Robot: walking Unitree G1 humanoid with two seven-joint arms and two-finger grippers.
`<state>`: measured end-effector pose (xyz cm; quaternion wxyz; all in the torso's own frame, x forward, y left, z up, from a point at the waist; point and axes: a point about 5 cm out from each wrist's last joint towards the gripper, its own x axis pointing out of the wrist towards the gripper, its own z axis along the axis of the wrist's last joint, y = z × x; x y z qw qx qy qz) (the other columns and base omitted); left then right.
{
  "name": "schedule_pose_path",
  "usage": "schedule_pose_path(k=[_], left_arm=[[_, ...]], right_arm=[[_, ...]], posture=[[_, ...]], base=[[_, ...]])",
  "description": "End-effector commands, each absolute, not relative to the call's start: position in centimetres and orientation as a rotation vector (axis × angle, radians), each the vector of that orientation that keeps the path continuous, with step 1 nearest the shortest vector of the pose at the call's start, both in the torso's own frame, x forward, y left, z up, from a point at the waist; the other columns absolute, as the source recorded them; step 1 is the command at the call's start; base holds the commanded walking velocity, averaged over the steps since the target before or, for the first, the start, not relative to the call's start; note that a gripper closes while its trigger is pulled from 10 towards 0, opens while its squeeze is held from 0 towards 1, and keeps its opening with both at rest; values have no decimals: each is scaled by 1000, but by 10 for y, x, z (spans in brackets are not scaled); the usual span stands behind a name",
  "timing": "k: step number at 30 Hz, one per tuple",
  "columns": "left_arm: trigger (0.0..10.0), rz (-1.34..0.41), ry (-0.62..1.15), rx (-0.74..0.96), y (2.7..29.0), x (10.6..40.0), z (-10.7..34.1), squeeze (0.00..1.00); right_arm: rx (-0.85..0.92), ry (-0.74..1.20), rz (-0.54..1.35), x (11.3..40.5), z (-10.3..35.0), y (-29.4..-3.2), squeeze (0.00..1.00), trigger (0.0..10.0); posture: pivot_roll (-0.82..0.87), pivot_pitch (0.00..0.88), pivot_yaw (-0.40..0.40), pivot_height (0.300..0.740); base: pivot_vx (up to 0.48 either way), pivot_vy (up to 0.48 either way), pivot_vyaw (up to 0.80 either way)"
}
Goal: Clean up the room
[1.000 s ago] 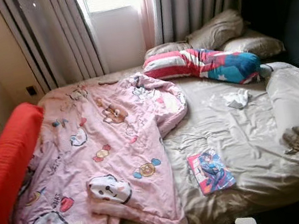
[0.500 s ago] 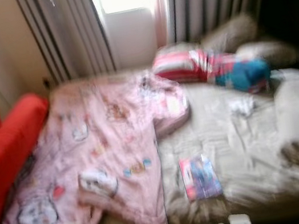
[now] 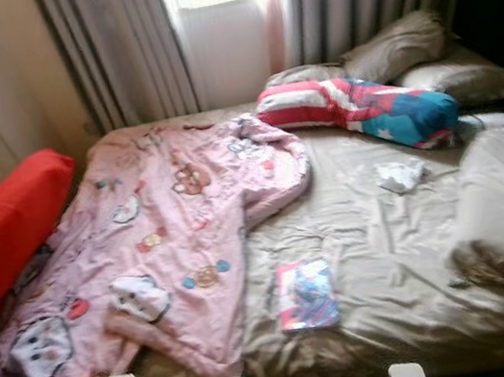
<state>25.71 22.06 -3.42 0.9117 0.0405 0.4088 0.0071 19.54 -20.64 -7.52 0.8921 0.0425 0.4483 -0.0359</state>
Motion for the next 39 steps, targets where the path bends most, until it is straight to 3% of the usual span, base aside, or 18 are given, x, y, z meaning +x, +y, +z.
schedule_pose_path(k=[1, 39], left_arm=[[10000, 12, 851, 103, 223, 256, -35, 0], [10000, 1, 857, 110, 224, 254, -36, 0]], right_arm=[[90, 925, -78, 197, -74, -206, 0, 10000], [90, 928, -77, 195, -75, -205, 0, 10000]], posture=[[10, 0, 2, 740], [-4, 0, 15, 740]], base=[[0, -296, 0], [0, -300, 0]])
